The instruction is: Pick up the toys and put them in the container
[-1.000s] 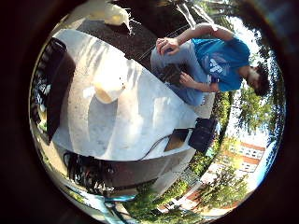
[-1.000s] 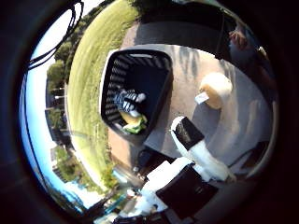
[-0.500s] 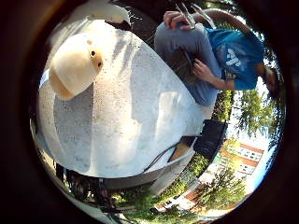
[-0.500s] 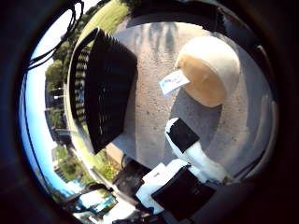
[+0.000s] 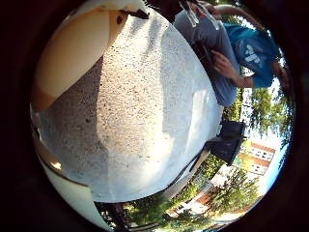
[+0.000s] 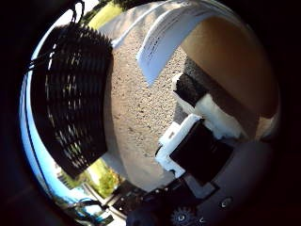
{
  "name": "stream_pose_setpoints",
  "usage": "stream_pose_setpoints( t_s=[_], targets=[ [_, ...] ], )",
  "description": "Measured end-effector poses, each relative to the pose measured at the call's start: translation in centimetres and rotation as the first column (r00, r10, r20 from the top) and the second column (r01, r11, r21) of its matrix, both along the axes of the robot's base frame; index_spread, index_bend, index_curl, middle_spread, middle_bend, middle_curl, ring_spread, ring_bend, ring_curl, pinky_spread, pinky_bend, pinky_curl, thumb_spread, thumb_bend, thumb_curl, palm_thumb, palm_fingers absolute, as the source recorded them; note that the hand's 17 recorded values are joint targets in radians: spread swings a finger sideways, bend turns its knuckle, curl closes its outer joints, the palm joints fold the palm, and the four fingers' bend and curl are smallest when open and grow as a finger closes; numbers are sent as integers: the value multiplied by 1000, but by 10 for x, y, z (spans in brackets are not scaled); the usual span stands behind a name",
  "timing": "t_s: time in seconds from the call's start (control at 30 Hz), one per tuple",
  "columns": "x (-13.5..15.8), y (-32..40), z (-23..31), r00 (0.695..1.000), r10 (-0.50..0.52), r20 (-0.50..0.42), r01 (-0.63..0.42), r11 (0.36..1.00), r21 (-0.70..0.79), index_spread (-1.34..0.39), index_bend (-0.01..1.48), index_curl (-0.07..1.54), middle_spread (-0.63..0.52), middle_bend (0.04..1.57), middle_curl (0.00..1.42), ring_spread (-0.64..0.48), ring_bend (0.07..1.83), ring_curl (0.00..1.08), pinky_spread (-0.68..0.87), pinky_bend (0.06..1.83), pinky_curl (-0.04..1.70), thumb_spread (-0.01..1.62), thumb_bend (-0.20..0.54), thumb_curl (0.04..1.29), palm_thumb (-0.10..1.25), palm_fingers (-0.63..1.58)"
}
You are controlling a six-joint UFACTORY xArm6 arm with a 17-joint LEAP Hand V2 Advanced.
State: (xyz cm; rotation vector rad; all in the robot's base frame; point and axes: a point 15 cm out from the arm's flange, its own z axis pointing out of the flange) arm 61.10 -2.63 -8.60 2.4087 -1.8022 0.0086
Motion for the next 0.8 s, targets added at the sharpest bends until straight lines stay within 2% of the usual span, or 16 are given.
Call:
stream_pose_setpoints(
  t_s=[0.07, 0.13, 0.2, 0.33, 0.43, 0.5, 0.6, 0.8],
  targets=[
    [4, -1, 3, 1000, -1, 13, 1, 1000, 1, -187, 80, 194, -37, 530, 463, 202, 939, 436, 511, 879, 395, 1094, -4, 355, 692, 998],
    [7, -4, 7, 1000, -3, 26, 3, 1000, 2, -253, 107, 161, -75, 669, 544, 143, 1086, 513, 481, 1003, 472, 1083, 3, 384, 762, 1102],
    [10, -5, 7, 999, 0, 37, 0, 1000, 3, -323, 146, 127, -109, 803, 625, 86, 1192, 581, 448, 1119, 546, 1065, 6, 411, 829, 1103],
    [28, -21, 25, 994, -20, 105, 19, 1000, 10, -457, 267, 95, -155, 987, 746, 11, 1255, 651, 363, 1302, 649, 1024, 11, 470, 939, 1146],
    [30, -32, 49, 994, -41, 106, 41, 999, 8, -548, 371, 83, -172, 1068, 810, -30, 1288, 686, 321, 1357, 693, 1023, 24, 518, 1006, 1120],
    [24, -32, 61, 996, -46, 76, 46, 999, 4, -615, 452, 76, -182, 1107, 852, -54, 1304, 708, 291, 1387, 719, 1029, 22, 549, 1032, 1093],
    [3, -25, 80, 999, -44, -16, 44, 999, -8, -691, 535, 66, -192, 1133, 895, -76, 1331, 734, 263, 1414, 744, 1034, 3, 581, 1033, 1058],
    [-47, -6, 169, 980, -41, -193, 34, 999, -39, -842, 712, 38, -207, 1159, 974, -109, 1363, 784, 219, 1450, 788, 1067, -15, 640, 1007, 1000]
  ],
)
